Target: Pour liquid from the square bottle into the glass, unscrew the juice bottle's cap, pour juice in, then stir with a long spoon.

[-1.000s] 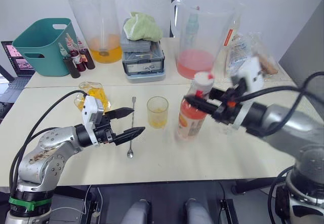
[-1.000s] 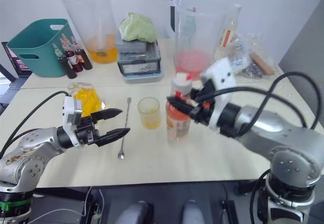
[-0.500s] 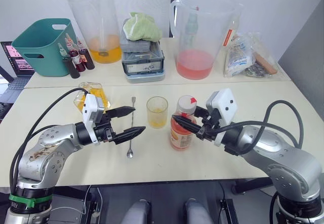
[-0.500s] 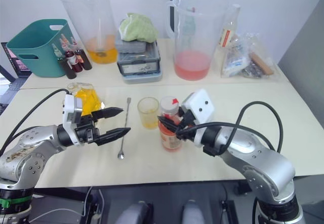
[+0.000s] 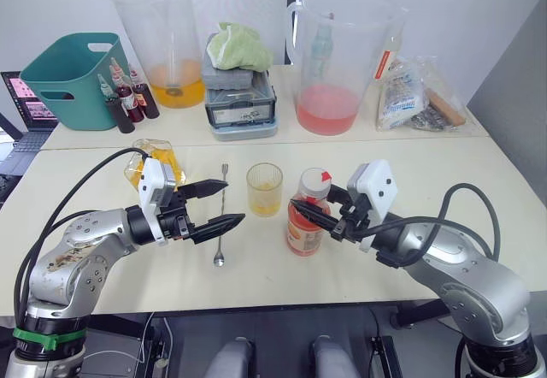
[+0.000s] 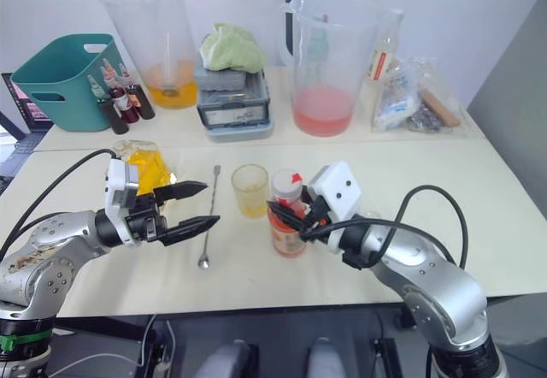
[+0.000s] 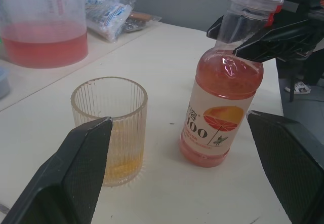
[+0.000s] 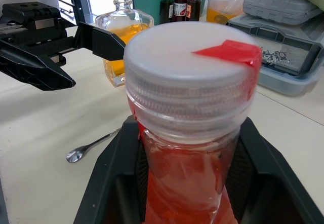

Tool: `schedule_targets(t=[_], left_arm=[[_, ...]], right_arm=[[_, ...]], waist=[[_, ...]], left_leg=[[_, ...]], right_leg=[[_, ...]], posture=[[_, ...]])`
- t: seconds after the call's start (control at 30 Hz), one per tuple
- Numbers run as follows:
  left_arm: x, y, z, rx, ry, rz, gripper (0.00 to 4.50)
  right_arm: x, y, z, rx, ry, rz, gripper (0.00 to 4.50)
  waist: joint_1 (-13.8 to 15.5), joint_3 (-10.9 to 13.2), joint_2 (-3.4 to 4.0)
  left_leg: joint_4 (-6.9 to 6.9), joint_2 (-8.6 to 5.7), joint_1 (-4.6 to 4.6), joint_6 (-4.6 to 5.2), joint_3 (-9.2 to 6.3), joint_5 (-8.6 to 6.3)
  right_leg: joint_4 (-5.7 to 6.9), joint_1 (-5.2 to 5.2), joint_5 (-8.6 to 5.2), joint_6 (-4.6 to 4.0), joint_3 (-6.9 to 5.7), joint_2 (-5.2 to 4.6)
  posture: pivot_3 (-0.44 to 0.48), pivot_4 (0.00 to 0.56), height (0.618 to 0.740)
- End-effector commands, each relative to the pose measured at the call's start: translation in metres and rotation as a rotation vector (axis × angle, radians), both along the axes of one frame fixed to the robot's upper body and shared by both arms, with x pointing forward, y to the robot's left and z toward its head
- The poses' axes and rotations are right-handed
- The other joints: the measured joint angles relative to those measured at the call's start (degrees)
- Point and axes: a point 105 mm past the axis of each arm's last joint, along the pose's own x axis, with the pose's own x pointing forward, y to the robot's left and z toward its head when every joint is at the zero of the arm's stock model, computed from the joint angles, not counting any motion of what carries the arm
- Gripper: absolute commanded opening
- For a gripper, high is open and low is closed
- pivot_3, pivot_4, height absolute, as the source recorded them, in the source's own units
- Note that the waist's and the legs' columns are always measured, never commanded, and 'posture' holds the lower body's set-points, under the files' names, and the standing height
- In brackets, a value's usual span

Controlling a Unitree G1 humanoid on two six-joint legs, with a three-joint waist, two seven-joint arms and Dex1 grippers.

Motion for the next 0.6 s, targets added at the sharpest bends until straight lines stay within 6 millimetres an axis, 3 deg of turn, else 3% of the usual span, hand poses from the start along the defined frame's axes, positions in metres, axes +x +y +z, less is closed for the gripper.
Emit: schedule_targets(t=[0.03, 0.07, 0.13, 0.33, 0.6], left_arm=[[-0.004, -0.005, 0.008, 0.002, -0.042, -0.033, 4.5], [-0.005, -0.006, 0.009, 0.0, -0.042, -0.036, 4.5], [-0.005, -0.006, 0.009, -0.003, -0.044, -0.04, 4.5], [-0.008, -0.004, 0.012, 0.006, -0.078, -0.063, 4.5], [-0.018, 0.001, 0.022, -0.007, -0.169, -0.126, 4.5]], right_arm=[[-0.001, 0.002, -0.001, 0.02, 0.018, 0.013, 1.42], [-0.001, 0.001, 0.0, 0.026, 0.014, 0.011, 1.42], [0.0, -0.002, 0.004, 0.03, 0.0, 0.002, 2.44], [-0.001, -0.013, 0.015, 0.023, -0.022, 0.006, 4.41], [-0.003, -0.027, 0.023, 0.045, 0.065, 0.129, 4.47]], waist=[[0.0, 0.0, -0.01], [0.0, 0.0, -0.01], [0.0, 0.0, -0.01], [0.1, 0.0, -0.01], [0.1, 0.0, -0.01]], left_leg=[[0.0, 0.0, 0.0, 0.0, 0.0, 0.0], [0.0, 0.01, 0.0, 0.0, 0.0, 0.0], [0.0, 0.0, 0.0, 0.0, 0.0, 0.0], [0.01, -0.01, -0.03, 0.0, 0.0, 0.0], [0.01, 0.0, -0.03, 0.0, 0.01, 0.0]], right_leg=[[0.0, 0.0, 0.0, 0.0, 0.0, 0.0], [0.0, 0.0, 0.0, -0.01, 0.0, 0.01], [0.01, -0.01, 0.01, -0.01, 0.0, 0.01], [0.01, -0.02, 0.01, -0.01, 0.01, 0.0], [-0.03, 0.01, 0.03, 0.0, 0.0, 0.0]], posture=[[0.0, 0.15, 0.74], [0.0, 0.15, 0.74], [0.0, 0.15, 0.74], [0.0, 0.15, 0.74], [0.0, 0.15, 0.74]])
